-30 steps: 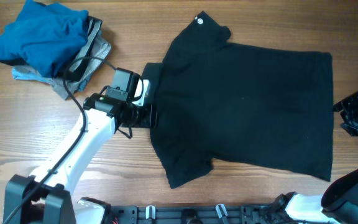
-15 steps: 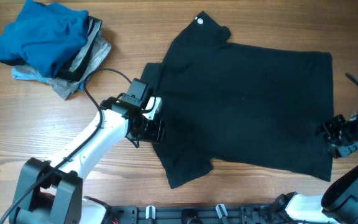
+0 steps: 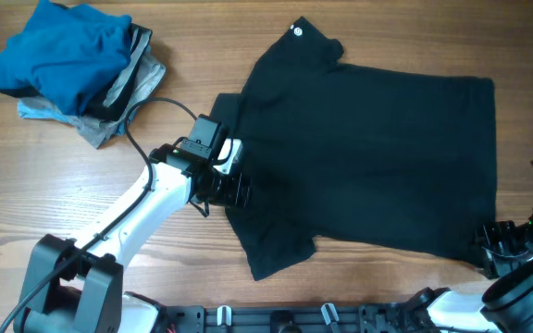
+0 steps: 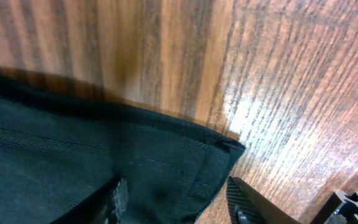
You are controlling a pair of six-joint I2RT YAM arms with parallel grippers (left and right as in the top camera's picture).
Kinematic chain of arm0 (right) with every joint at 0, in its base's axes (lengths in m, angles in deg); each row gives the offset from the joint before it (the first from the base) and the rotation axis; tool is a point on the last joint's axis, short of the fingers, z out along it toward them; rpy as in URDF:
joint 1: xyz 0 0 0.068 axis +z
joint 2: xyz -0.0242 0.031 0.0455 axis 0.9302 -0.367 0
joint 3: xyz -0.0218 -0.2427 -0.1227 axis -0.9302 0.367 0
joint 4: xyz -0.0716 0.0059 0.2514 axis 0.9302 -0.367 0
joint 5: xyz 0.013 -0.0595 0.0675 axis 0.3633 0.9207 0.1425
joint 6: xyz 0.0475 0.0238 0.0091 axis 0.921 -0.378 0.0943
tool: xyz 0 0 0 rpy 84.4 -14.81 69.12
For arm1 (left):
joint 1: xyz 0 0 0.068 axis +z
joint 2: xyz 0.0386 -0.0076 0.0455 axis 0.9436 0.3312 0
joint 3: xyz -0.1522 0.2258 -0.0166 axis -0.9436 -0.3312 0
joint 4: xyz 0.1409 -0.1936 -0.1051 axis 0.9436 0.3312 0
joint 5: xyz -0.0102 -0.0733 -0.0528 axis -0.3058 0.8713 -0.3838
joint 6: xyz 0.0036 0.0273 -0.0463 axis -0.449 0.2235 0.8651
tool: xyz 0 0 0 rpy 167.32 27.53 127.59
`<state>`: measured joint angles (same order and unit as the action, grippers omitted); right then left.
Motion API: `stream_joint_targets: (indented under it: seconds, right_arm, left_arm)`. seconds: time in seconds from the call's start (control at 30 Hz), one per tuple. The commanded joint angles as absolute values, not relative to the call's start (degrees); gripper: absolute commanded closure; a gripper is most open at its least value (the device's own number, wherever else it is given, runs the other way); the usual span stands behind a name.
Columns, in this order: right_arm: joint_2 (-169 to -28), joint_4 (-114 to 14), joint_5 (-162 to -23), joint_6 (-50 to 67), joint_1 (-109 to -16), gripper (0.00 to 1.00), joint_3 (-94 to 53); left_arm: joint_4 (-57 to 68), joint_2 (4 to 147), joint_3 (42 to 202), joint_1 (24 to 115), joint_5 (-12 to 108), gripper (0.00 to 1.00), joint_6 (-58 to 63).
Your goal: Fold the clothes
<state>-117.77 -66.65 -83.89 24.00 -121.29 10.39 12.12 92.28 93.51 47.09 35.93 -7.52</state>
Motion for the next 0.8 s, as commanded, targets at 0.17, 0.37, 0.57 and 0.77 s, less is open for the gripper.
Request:
stream_joint_targets:
  seconds: [0.17, 0.37, 0.57, 0.77]
  right_arm:
    - [-118.19, -65.88, -80.43, 25.25, -121.44, 0.84, 12.84]
    - [-116.9, -68.53, -80.59, 24.83, -121.42, 0.8, 11.22]
    - [-116.29, -68.46, -81.07, 27.17, -121.44, 0.4, 11.24]
    - [-116.29, -67.68, -81.11, 29.49, -121.44, 0.55, 11.24]
  left_arm:
    - [11.86, 92.43, 93.31, 47.41, 34.25, 0.18, -8.03]
    - [11.88, 92.43, 93.31, 47.41, 34.27, 0.16, -8.03]
    - [11.9, 92.43, 93.31, 47.41, 34.29, 0.15, -8.03]
    - [11.9, 92.43, 93.31, 47.41, 34.29, 0.14, -8.03]
